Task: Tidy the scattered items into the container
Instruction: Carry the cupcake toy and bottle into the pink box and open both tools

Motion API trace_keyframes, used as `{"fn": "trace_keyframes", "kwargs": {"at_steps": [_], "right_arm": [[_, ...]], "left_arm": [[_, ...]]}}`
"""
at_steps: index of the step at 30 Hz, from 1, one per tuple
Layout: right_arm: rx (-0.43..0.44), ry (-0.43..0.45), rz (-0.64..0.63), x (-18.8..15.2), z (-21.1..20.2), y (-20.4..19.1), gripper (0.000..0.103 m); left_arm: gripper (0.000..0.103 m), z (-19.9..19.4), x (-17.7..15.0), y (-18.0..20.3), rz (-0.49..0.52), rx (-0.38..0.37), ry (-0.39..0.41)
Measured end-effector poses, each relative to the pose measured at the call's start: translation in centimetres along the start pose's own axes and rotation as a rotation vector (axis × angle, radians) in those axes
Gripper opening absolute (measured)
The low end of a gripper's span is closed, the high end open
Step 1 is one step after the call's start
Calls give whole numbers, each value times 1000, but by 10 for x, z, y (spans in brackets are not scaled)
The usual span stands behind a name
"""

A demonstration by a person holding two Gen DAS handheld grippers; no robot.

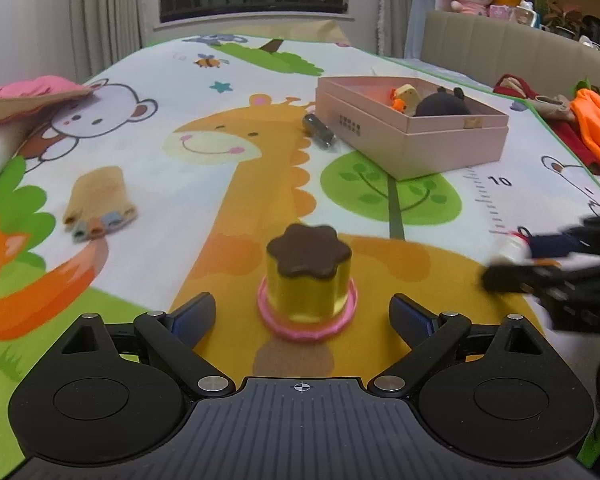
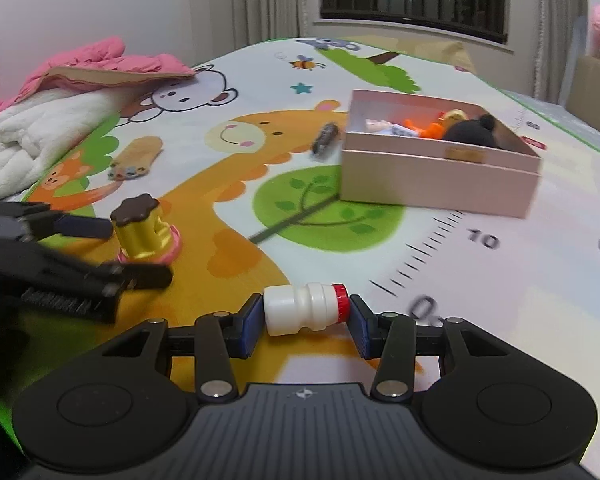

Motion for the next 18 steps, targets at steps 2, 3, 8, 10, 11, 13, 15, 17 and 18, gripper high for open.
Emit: {"fn": "trace_keyframes", "kwargs": {"at_steps": [2,3,8,10,11,13,15,17,18], "right_arm": [[-16,2,12,-6,-8,8,45],[-21,2,21,-8,-10,11,45],[-45,8,72,-20,-20,36,45],[-56,11,87,-25,-23,46,45],[-60,12,95,-27,-24,51,45],[-69,15,102,-31,-27,60,45],[-77,20,101,-33,-30,66,45],[-86,27,101,-35,-35,73,45],[-89,29,101,-36,-37,77,45]], "left_arm": [[84,5,2,3,5,10,3],[80,6,2,5,6,13,7],[61,2,1,19,7,9,1],[61,-2,1,31,5,-17,-12],[61,-3,0,39,4,-37,-18],[61,-6,-2,59,18,-76,-23],[61,-8,-5,81,41,-114,-25],[61,-10,-7,100,66,-151,-29],[61,-11,-7,108,77,-167,-29]]}}
Point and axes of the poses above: each gripper's, at about its wrist camera, not at the fingertips, and z roughly the way its jaws point, y to its right, x to its top, the point moved 4 cm from there along z, roughly the way its jaws point, and after that the axes turned 11 degrees about -z, right-handed, at the moved point
